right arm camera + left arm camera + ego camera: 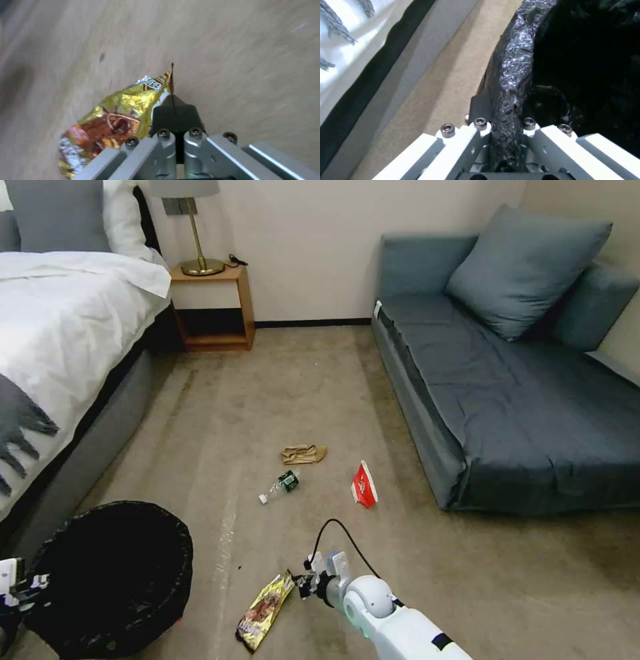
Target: Pick up the trash bin, then pick up the garbage on the floor and place it into the trash bin.
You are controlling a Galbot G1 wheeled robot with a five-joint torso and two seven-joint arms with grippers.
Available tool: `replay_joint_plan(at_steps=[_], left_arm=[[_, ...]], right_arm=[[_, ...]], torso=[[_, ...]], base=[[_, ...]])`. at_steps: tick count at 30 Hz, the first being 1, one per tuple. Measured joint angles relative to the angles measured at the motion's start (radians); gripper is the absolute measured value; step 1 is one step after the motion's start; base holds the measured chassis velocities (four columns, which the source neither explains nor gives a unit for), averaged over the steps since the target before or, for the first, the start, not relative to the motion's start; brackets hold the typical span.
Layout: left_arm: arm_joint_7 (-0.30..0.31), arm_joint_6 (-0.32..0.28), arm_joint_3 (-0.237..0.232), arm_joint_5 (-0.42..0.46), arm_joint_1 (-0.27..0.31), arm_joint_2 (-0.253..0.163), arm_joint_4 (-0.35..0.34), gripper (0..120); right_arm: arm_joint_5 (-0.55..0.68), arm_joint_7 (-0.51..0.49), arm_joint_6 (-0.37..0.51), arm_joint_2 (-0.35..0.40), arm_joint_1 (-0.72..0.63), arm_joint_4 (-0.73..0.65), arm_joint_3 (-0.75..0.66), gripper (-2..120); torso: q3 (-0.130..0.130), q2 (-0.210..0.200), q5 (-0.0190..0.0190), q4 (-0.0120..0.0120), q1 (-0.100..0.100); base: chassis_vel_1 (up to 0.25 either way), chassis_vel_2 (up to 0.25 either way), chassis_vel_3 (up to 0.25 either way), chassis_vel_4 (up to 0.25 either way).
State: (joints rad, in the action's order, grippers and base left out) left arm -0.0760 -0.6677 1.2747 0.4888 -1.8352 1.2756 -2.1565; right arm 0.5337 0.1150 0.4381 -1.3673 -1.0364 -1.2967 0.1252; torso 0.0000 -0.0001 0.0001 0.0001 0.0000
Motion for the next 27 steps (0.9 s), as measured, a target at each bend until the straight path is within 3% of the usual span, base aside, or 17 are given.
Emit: replay_joint_plan(at_steps=[3, 5, 7, 9, 17, 23, 27], left_arm=[[0.002, 0.000, -0.004, 0.000, 0.002, 0.002, 0.000, 4], [0.011, 0.001, -0.013, -0.001, 0.008, 0.007, 0.000, 4], [0.013, 0.001, -0.016, -0.001, 0.008, 0.009, -0.002, 4], [0.015, 0.001, -0.022, -0.003, 0.009, 0.013, -0.011, 4], [0.016, -0.003, -0.043, -0.019, 0.014, 0.022, -0.019, 4], [0.017, -0.007, -0.053, -0.027, 0.014, 0.035, -0.042, 4], [0.018, -0.010, -0.053, -0.031, 0.008, 0.043, -0.057, 4]], right_arm=[[0.029, -0.015, 0.000, 0.025, -0.019, -0.069, -0.033, 0], [0.098, -0.055, -0.001, 0.075, -0.063, -0.239, -0.109, 0], [0.113, -0.066, -0.002, 0.087, -0.076, -0.286, -0.129, 0], [0.167, -0.105, -0.002, 0.121, -0.120, -0.444, -0.174, 0], [0.193, -0.170, -0.075, 0.156, -0.162, -0.737, -0.129, 0], [0.106, -0.182, -0.139, 0.152, -0.107, -0.785, 0.005, 0], [-0.007, -0.213, -0.200, 0.076, -0.003, -0.711, 0.158, 0]], torso=[[0.000, 0.000, 0.0001, -0.0001, 0.000], [0.000, 0.000, 0.0001, -0.0002, 0.000], [0.000, 0.000, 0.0002, -0.0001, 0.000], [0.000, 0.000, 0.0000, -0.0002, 0.000], [0.000, 0.000, -0.0001, -0.0001, 0.000], [0.000, 0.000, -0.0002, -0.0002, 0.000], [0.000, 0.000, -0.0002, 0.0001, 0.000]], base=[[0.000, 0.000, 0.000, 0.000], [0.000, 0.000, 0.000, 0.000], [0.000, 0.000, 0.000, 0.000], [0.000, 0.000, 0.000, 0.000], [0.000, 0.000, 0.000, 0.000], [0.000, 0.000, 0.000, 0.000], [0.000, 0.000, 0.000, 0.000]])
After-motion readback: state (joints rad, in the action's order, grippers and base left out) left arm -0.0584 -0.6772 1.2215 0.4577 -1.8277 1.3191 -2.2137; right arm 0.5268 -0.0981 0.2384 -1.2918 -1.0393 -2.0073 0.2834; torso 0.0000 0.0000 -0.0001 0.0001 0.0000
